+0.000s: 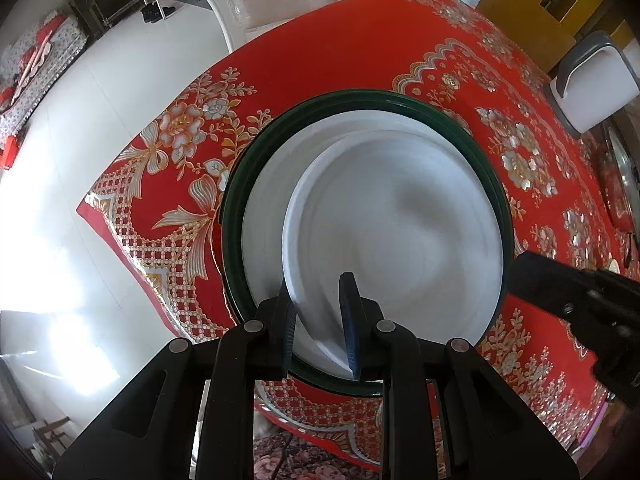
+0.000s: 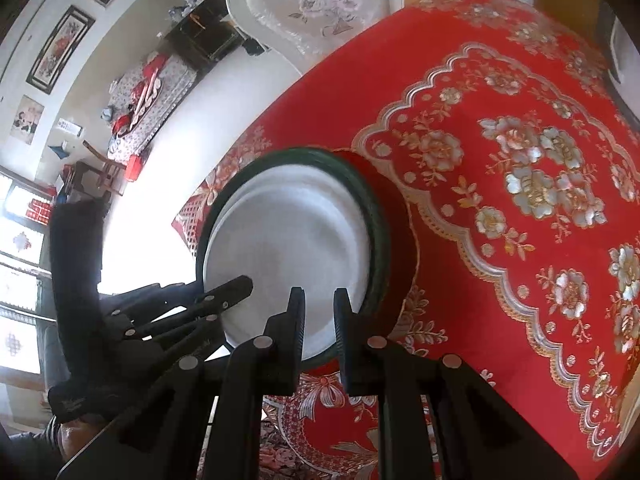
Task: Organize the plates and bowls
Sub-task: 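Lower the small white plate into the stack held by the left tool, then open the right tool and withdraw it from the small white plate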
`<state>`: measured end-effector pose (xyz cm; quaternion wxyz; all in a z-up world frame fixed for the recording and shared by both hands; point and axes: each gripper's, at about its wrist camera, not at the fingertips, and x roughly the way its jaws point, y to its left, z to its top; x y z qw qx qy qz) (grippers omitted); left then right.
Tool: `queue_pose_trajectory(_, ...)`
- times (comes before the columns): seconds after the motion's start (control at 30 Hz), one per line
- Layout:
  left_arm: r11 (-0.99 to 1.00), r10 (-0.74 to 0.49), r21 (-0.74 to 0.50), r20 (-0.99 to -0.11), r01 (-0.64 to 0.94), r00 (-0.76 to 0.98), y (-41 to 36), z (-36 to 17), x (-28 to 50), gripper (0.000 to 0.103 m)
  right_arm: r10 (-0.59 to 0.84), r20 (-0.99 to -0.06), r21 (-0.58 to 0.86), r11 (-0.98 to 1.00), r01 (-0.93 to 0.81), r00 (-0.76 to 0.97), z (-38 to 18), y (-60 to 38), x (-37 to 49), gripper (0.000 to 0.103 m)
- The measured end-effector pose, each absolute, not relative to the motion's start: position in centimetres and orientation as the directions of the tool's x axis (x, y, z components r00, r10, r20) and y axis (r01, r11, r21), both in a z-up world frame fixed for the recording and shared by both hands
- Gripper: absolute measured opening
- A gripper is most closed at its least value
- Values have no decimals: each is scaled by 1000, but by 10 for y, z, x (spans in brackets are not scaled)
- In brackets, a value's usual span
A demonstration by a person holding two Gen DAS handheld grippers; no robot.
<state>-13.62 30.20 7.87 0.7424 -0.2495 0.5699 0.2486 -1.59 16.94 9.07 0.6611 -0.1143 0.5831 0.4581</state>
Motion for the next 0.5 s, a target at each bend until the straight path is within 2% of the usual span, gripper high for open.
queue_pose_trajectory(0.2, 755, 117, -66, -965, -653, 233, 302, 82, -137, 23, 444, -888, 378, 557, -739, -120, 79, 173, -19, 15)
queue_pose_trajectory(0.27, 755, 135, -59, -961, -653, 243, 302, 86, -138, 30, 440, -889, 378, 554, -742, -125, 77, 175, -21, 15)
queue_pose_trajectory(0.33, 754, 142, -64, -956, -653, 258, 303, 91, -139, 34, 435, -891, 376, 552, -744, -128, 75, 177, -23, 15)
queue_pose_trajectory(0.4, 755, 169, -43, -951, -654, 258, 304, 97, -140, 42, 429, -894, 373, 551, -747, -130, 74, 179, -24, 15)
queue_pose_trajectory(0.43, 756, 190, -31, -945, -654, 265, 304, 101, -141, 51, 428, -894, 372, 550, -748, -130, 73, 179, -24, 15)
queue_pose_trajectory(0.5, 754, 208, -28, -937, -657, 279, 305, 107, -143, 54, 426, -895, 374, 550, -747, -134, 72, 180, -23, 15)
